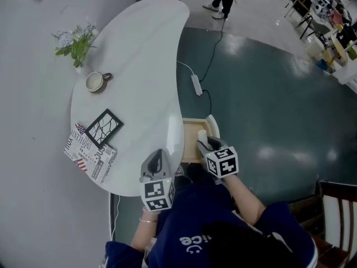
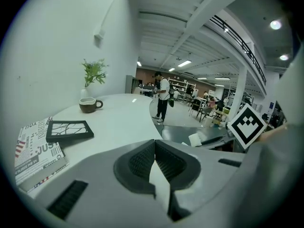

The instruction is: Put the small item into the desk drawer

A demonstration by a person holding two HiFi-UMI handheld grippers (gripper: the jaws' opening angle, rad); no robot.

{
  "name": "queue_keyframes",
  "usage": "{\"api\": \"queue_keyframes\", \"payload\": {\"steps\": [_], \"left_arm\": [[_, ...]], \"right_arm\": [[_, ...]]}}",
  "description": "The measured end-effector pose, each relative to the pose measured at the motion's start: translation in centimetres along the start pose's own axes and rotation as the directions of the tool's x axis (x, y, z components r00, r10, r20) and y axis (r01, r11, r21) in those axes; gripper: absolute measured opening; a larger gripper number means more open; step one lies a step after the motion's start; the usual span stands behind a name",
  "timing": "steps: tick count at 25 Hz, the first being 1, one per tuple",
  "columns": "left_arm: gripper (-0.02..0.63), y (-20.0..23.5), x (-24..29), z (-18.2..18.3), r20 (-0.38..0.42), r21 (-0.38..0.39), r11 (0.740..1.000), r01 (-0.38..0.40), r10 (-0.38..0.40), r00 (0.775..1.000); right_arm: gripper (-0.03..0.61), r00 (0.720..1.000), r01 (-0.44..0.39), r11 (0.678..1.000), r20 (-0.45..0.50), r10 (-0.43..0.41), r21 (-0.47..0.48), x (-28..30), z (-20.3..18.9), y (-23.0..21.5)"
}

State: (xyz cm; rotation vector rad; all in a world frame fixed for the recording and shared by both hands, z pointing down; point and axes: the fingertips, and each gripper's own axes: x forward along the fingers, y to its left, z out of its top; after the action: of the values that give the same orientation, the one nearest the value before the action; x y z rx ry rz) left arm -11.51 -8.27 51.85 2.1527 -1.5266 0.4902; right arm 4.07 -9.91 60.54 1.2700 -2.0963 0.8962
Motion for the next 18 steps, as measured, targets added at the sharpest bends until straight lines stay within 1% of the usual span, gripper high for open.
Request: {"api": "queue_keyframes", "payload": {"steps": [6, 11, 18], "left_arm": [[0.005, 0.9, 0.6, 0.2, -0.011, -0.061, 0.997, -0.05, 0.049, 0.999], [0.005, 0.0, 1.3, 1.0, -0.009, -0.039, 0.998, -0.058, 0.058, 0.998], [0.005, 0.2, 1.2, 0.9, -0.022, -0.052, 0.993, -0.109, 0.108, 0.994]], "right_arm": [[0.146, 0.998, -0.032, 0.999, -0.06, 0.032, 0.009, 2.5, -0.5, -0.8], [0.146, 0.994, -0.044, 0.999, -0.102, 0.045, 0.01, 4.1, -1.0, -1.8], [0.147, 0.983, -0.069, 0.998, -0.168, 0.069, 0.004, 6.3, -2.0, -2.7]]}}
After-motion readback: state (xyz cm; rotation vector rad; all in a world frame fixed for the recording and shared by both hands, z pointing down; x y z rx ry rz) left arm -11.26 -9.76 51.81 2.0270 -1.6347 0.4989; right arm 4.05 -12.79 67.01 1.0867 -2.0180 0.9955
